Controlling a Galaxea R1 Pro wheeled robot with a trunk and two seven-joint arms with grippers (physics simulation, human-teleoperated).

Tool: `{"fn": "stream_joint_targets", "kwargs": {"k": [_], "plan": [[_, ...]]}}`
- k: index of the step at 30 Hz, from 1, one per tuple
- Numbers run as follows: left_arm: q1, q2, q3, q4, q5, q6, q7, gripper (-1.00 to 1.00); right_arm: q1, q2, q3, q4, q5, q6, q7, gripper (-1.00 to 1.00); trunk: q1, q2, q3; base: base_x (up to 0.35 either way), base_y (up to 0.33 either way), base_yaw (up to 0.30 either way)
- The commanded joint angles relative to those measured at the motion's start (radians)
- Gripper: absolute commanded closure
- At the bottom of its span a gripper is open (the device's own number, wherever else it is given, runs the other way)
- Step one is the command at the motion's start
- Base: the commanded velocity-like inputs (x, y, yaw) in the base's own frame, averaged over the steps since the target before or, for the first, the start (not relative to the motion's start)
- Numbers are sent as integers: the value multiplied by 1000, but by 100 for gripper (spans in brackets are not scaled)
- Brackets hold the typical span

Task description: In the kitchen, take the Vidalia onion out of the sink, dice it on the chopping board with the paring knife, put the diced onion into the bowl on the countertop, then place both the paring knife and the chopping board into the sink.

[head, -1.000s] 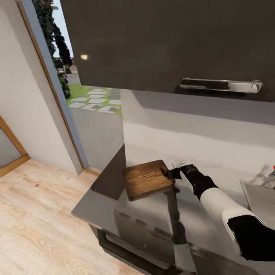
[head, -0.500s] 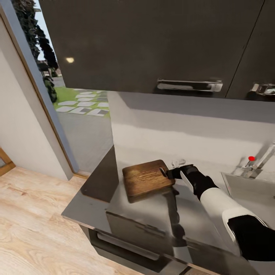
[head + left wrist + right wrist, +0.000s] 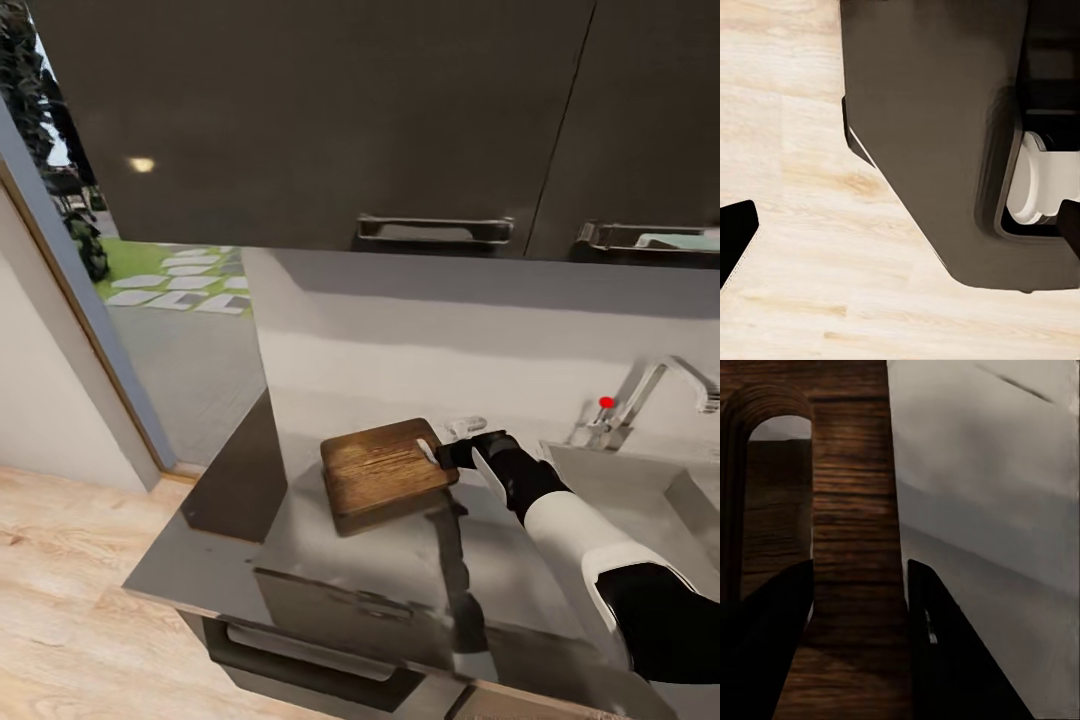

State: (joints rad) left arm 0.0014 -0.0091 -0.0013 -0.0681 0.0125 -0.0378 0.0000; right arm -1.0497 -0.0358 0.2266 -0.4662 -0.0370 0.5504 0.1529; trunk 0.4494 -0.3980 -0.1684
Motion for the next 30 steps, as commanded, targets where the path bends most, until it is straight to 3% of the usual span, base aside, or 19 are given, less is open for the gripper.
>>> {"fn": "stream_joint_targets", "kwargs": {"k": [1,11,19,30], "plan": [[0,0,0,-1,1,-2,0,-100,-1,-1,5,-2,-8,5,0,100,1,-2,-1,0,0,-207],[0,0,0,-1,1,-2,0,-100,-1,-1,5,-2,-8,5,0,100,1,-2,10,-10,0,-207],[0,-2,2,-1,1,-1,0,-100,-1,-1,4,-4,-8,5,0,100,1,-2,19,-280,19,-207],[0,0,3,-1,1,-2,0,-100,-1,-1,3,-7,-8,6,0,100,1,-2,22,-244,180,-109]]}}
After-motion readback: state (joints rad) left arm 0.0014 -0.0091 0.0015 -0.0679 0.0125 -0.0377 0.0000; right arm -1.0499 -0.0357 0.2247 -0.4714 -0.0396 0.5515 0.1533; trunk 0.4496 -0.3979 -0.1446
